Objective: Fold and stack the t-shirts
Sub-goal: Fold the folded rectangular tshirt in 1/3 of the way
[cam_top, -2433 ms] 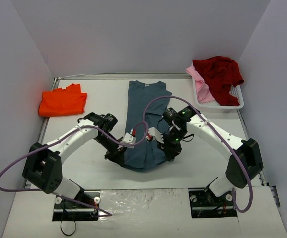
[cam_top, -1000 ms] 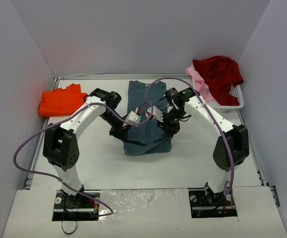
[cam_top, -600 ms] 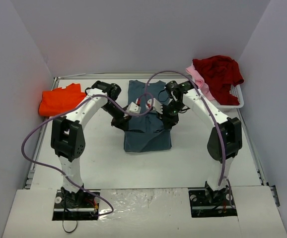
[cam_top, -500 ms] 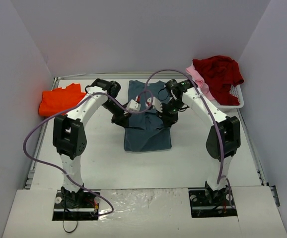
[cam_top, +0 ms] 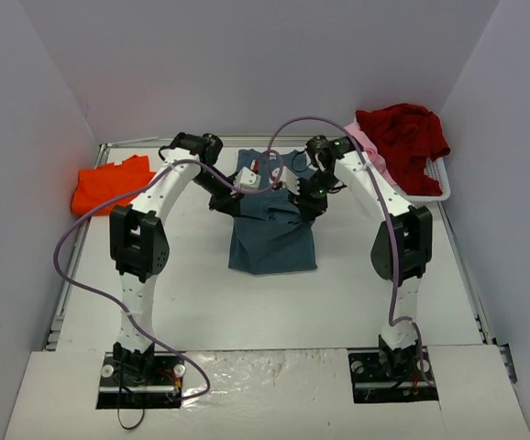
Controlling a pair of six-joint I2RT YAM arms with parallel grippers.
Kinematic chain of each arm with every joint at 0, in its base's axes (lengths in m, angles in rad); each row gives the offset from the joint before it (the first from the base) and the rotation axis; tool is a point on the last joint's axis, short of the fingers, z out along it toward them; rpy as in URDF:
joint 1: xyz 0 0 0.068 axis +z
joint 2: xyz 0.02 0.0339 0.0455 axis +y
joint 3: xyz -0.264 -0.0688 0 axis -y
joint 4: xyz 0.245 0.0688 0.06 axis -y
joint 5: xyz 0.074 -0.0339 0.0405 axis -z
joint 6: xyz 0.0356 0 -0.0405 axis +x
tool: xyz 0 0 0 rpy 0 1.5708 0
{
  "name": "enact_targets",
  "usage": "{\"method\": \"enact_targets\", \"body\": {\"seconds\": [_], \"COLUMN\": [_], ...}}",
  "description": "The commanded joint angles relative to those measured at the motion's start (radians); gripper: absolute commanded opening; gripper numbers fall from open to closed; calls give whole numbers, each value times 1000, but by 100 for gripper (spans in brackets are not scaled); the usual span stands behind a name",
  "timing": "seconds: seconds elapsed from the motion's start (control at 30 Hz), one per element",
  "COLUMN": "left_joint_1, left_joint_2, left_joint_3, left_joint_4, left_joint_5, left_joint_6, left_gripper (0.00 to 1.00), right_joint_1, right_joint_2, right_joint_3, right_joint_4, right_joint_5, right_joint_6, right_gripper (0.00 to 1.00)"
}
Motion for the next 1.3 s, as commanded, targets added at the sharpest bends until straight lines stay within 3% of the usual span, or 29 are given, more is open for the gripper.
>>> {"method": "enact_targets", "body": {"seconds": [0.0,1.27], "left_joint_1": [14,63], "left_joint_2": [6,244], "left_joint_3": [59,310], "left_joint_4": [-280,-293], "left_joint_5": [14,-15], "left_joint_6": [27,-5], "left_gripper": [2,2], "right_joint_1": [-14,-86], "right_joint_2": [32,295], "right_joint_3": [66,310], "right_joint_4": [-48,27], "right_joint_5": [-1,38], "right_joint_6": [-27,20], "right_gripper": [0,0]}}
